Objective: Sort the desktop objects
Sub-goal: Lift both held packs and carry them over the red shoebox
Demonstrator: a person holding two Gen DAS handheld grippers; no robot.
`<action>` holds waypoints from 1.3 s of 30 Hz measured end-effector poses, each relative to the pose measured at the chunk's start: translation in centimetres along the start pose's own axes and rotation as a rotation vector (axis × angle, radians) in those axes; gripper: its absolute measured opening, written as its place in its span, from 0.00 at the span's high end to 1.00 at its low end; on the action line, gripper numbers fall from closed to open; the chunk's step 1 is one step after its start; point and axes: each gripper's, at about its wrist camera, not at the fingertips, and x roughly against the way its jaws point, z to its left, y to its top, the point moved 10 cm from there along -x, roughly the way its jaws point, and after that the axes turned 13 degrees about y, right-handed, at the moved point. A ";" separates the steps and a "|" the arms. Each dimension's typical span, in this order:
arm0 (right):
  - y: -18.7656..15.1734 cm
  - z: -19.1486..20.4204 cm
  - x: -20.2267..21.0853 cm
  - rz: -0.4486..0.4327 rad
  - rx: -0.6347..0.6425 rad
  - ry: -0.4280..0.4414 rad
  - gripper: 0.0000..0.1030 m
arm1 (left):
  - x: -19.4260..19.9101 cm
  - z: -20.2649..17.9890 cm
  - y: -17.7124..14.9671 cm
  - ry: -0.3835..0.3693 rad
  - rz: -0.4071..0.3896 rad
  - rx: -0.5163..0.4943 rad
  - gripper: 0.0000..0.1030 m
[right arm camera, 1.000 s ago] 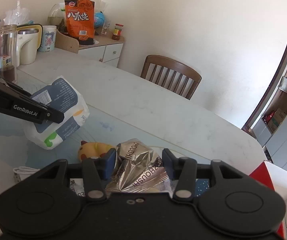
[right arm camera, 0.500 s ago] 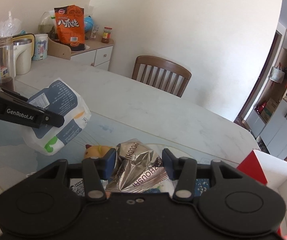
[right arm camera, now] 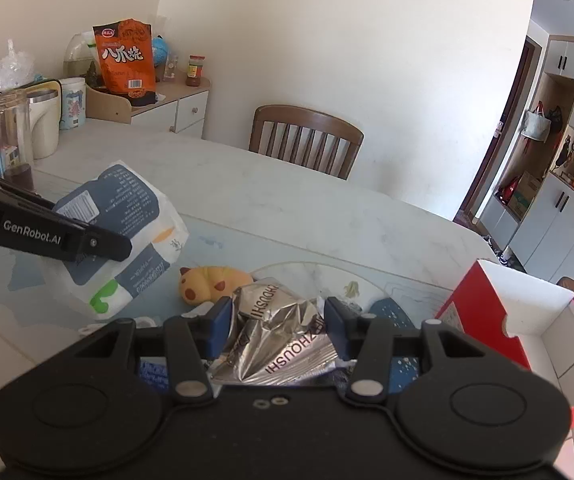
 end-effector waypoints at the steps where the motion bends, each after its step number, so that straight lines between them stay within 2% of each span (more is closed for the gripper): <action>1: -0.1 -0.1 0.3 -0.002 -0.004 0.004 0.52 | 0.3 -0.3 -0.1 -0.002 0.000 -0.005 0.74; 7: -0.3 -1.4 2.4 -0.005 -0.019 0.035 0.52 | 1.8 -3.0 -0.4 -0.014 0.014 -0.013 0.74; 16: -0.6 -4.8 5.3 0.032 -0.037 0.072 0.52 | 2.6 -7.7 0.4 -0.076 0.058 -0.003 0.74; 39: -0.5 -14.8 9.9 0.052 -0.089 0.050 0.52 | 3.0 -18.1 5.6 -0.209 0.058 -0.100 0.74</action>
